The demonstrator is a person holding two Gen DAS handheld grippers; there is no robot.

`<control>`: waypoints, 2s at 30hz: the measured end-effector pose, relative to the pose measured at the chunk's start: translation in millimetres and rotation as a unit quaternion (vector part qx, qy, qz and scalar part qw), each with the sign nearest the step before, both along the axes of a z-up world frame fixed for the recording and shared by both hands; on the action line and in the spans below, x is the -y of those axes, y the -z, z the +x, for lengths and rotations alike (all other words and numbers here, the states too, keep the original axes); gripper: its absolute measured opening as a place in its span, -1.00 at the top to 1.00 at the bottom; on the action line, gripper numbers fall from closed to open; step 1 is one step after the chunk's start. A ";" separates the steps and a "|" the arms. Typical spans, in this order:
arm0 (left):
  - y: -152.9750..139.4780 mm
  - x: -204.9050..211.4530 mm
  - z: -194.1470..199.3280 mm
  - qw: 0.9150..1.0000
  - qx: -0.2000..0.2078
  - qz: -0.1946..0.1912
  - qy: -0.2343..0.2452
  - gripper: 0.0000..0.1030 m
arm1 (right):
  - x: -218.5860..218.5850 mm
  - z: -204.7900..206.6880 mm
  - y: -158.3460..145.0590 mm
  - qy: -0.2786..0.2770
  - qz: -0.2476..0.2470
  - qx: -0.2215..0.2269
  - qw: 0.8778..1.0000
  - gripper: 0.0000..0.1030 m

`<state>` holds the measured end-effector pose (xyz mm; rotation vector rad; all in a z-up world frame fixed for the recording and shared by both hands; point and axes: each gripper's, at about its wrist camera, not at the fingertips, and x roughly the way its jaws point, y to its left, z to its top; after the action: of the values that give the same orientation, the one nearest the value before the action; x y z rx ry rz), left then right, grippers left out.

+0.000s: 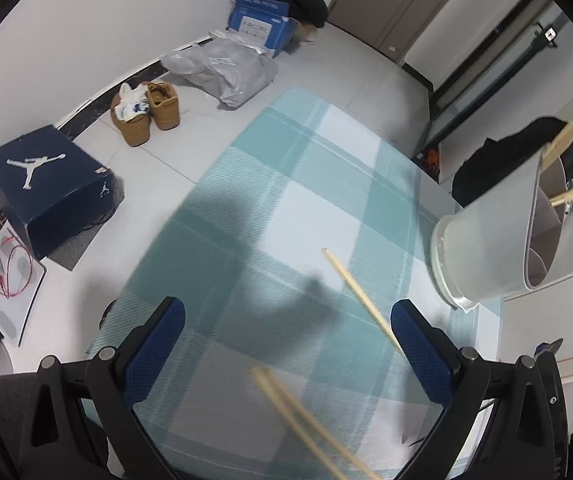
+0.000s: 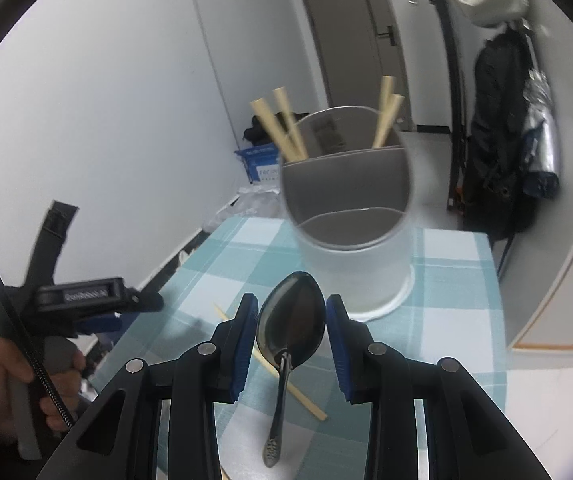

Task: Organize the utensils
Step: 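Lift the spoon with the right tool while the left tool grasps a wooden chopstick, then carry the chopstick in the left tool over the holder while the right tool carries the spoon there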

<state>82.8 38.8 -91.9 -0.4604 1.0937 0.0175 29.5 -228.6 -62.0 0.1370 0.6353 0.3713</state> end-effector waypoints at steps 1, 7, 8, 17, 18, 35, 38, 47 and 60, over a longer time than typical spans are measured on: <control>-2.7 4.3 3.2 1.000 0.000 -0.002 0.006 -0.96 | 5.0 -0.2 -0.7 0.004 0.004 0.000 1.000 0.35; 12.7 24.0 22.0 0.998 -0.054 -0.012 0.005 -0.84 | 26.3 0.4 -0.2 0.021 0.025 0.002 0.999 0.35; 17.8 27.2 25.8 0.998 -0.067 -0.011 0.000 -0.79 | 27.9 1.1 1.0 0.024 0.026 0.001 0.999 0.35; 26.8 47.1 41.3 0.993 -0.103 0.033 -0.041 -0.50 | 52.0 5.8 -1.2 0.029 0.070 -0.016 0.997 0.34; 27.3 48.9 42.6 0.992 -0.105 0.043 -0.047 -0.50 | 53.5 6.9 0.4 0.029 0.072 -0.019 0.997 0.34; 29.7 58.7 55.5 0.990 -0.089 0.080 -0.078 0.96 | 68.7 -0.7 -11.2 0.031 0.097 -0.012 0.995 0.34; 25.6 62.2 55.3 0.992 -0.070 0.070 -0.075 0.96 | 69.6 -0.4 -12.6 0.032 0.095 -0.011 0.995 0.34; -5.3 57.9 36.8 0.997 0.015 0.051 -0.059 0.97 | 66.8 2.4 -11.8 0.032 0.087 -0.009 0.996 0.34; -62.1 68.0 -11.3 0.983 0.172 0.064 0.011 0.97 | 45.6 -11.8 -18.9 0.022 0.054 0.026 0.998 0.34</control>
<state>71.5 -29.2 -29.8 -0.3204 0.7533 -0.0108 17.6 -274.2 -43.1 0.2437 0.5602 0.3659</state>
